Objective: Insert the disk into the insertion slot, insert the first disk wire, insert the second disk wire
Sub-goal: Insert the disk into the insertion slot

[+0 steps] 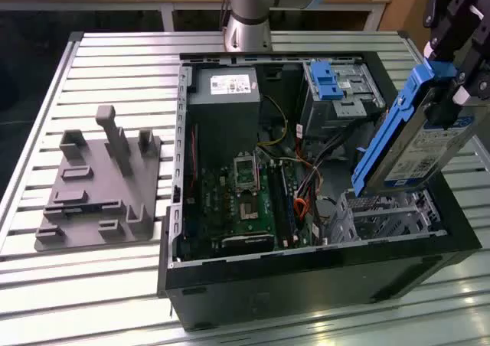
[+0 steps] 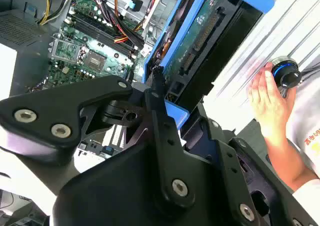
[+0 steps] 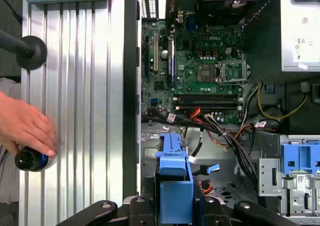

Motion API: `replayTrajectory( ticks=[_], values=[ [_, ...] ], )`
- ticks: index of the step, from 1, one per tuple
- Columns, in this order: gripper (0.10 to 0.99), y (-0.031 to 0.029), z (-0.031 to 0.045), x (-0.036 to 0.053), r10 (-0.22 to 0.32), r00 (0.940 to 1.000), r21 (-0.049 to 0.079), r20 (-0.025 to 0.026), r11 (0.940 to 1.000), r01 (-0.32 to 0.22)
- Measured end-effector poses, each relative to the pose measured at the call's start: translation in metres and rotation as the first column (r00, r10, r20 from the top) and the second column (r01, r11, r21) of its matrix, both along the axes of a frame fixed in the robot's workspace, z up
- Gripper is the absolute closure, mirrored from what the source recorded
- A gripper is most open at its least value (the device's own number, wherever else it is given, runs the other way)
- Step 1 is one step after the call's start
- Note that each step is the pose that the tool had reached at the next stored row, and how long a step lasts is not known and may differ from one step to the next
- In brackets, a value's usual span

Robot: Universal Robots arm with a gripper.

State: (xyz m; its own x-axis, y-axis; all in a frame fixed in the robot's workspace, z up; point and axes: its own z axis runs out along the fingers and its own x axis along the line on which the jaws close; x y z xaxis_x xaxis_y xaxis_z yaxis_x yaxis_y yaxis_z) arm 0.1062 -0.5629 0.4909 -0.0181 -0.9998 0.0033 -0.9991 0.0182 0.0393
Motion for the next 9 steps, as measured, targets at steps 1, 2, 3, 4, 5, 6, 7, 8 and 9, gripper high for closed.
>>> replayTrajectory(
  ticks=[1,2,3,4,5,6,7,8,9],
  values=[
    [0.722,0.0000,0.0000,0.0000,0.000,1.0000,0.000,0.0000,1.0000,0.000],
    [0.722,0.0000,0.0000,0.0000,0.000,1.0000,0.000,0.0000,1.0000,0.000],
    [0.722,0.0000,0.0000,0.0000,0.000,1.0000,0.000,0.0000,1.0000,0.000],
    [0.722,0.0000,0.0000,0.0000,0.000,1.0000,0.000,0.0000,1.0000,0.000],
    [0.722,0.0000,0.0000,0.0000,0.000,1.0000,0.000,0.0000,1.0000,0.000],
    [0.722,0.0000,0.0000,0.0000,0.000,1.0000,0.000,0.0000,1.0000,0.000],
    [0.722,0.0000,0.0000,0.0000,0.000,1.0000,0.000,0.0000,1.0000,0.000],
    [0.722,0.0000,0.0000,0.0000,0.000,1.0000,0.000,0.0000,1.0000,0.000],
    [0.722,0.0000,0.0000,0.0000,0.000,1.0000,0.000,0.0000,1.0000,0.000]
  ],
)
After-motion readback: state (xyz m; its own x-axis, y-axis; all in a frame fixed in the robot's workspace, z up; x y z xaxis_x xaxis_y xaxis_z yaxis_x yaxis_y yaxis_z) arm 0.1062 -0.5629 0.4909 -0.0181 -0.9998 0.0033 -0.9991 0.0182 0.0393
